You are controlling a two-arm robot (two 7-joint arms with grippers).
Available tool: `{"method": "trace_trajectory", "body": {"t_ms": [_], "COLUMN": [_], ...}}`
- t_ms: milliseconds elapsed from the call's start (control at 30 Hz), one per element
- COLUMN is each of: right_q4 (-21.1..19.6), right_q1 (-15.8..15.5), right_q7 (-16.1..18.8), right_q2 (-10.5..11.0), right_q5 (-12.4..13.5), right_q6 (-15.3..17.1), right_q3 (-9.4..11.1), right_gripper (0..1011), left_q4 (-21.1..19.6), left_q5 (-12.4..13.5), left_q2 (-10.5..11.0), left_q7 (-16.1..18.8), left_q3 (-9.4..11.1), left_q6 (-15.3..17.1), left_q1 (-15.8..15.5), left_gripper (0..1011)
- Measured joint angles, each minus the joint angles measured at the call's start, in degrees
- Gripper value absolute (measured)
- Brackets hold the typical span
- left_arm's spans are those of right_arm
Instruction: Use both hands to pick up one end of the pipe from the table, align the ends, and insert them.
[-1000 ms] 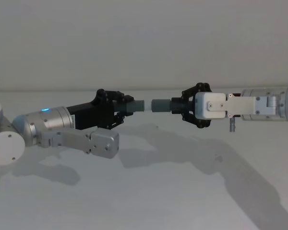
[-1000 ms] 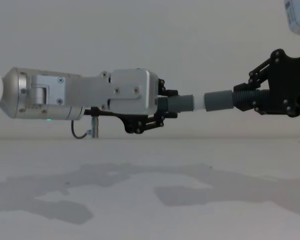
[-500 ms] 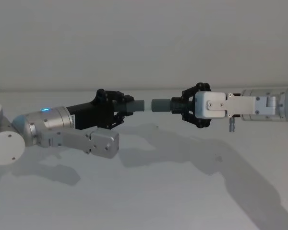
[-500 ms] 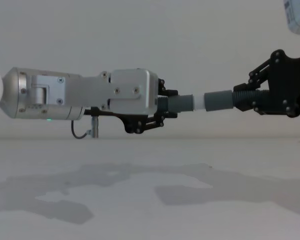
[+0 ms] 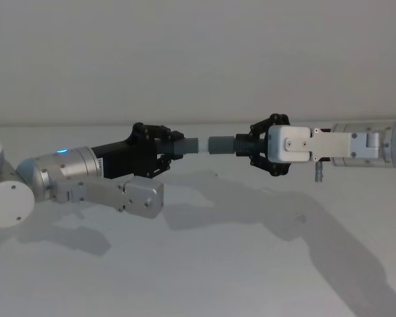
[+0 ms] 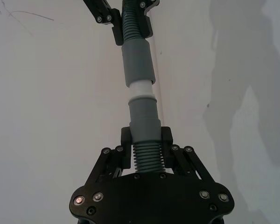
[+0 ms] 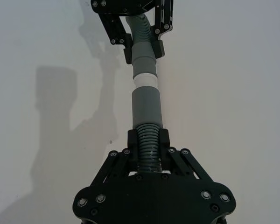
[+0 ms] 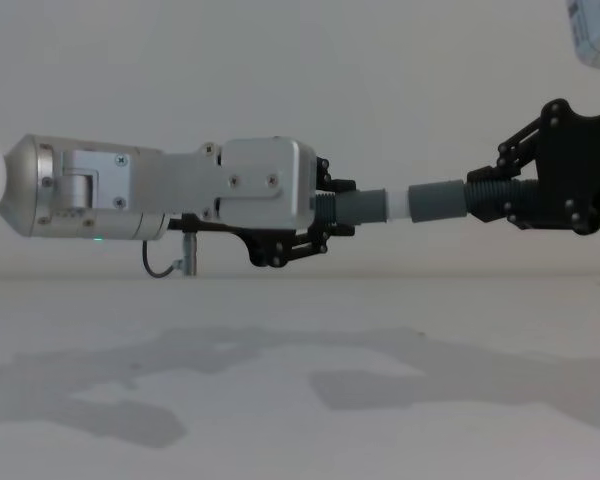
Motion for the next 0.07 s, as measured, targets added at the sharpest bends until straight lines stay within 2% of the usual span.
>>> {"method": "trace_trajectory", "body": {"t_ms": [67], "right_q4": [0.0], "right_q1": [0.0], "right_q7": [0.0], "right_q2": [0.0], "right_q5": [0.0], "right_q6": [0.0], "right_q3": [0.0], "right_gripper": [234], "left_q4": [0.0], "left_q5": [0.0], "left_q2": [0.0], "left_q7": [0.0], "left_q3": [0.0], "left_q6": [0.0], "left_q1": [0.0], "left_gripper": [336]}}
